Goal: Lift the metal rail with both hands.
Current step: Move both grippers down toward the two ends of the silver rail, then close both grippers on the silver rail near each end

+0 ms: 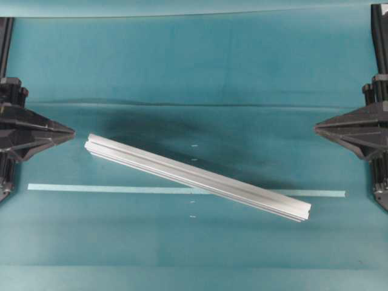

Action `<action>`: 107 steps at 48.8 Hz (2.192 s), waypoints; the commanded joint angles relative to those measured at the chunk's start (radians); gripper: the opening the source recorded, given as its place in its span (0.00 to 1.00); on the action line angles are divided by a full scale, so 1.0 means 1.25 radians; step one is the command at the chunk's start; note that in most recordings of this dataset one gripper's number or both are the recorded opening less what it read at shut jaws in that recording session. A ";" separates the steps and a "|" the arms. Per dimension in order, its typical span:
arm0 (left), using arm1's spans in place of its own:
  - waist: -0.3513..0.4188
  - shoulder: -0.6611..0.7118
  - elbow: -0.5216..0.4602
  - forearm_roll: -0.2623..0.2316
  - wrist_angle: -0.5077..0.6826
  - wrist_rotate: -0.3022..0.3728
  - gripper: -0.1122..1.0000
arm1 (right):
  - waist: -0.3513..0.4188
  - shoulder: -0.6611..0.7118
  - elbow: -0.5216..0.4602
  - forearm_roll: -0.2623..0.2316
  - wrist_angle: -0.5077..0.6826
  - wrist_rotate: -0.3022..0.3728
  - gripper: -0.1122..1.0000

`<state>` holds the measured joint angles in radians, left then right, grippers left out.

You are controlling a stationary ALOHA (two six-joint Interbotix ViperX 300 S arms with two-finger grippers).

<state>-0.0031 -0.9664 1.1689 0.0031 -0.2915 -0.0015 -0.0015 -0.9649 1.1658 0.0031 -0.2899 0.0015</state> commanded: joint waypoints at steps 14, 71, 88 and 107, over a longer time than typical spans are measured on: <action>0.028 0.140 -0.153 0.011 0.179 -0.022 0.05 | -0.004 0.012 -0.020 0.065 0.115 0.085 0.09; 0.114 0.561 -0.566 0.016 0.935 0.259 0.05 | 0.009 0.475 -0.437 0.059 0.913 0.248 0.09; 0.087 0.563 -0.551 0.016 0.939 0.290 0.05 | 0.007 0.571 -0.506 0.052 0.995 0.233 0.09; 0.075 0.567 -0.547 0.016 0.911 0.295 0.23 | 0.028 0.584 -0.508 0.058 0.971 0.233 0.39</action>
<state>0.0966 -0.2516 0.4924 0.0199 0.8590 0.3697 0.0245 -0.2393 0.5430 0.0706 0.9327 0.2945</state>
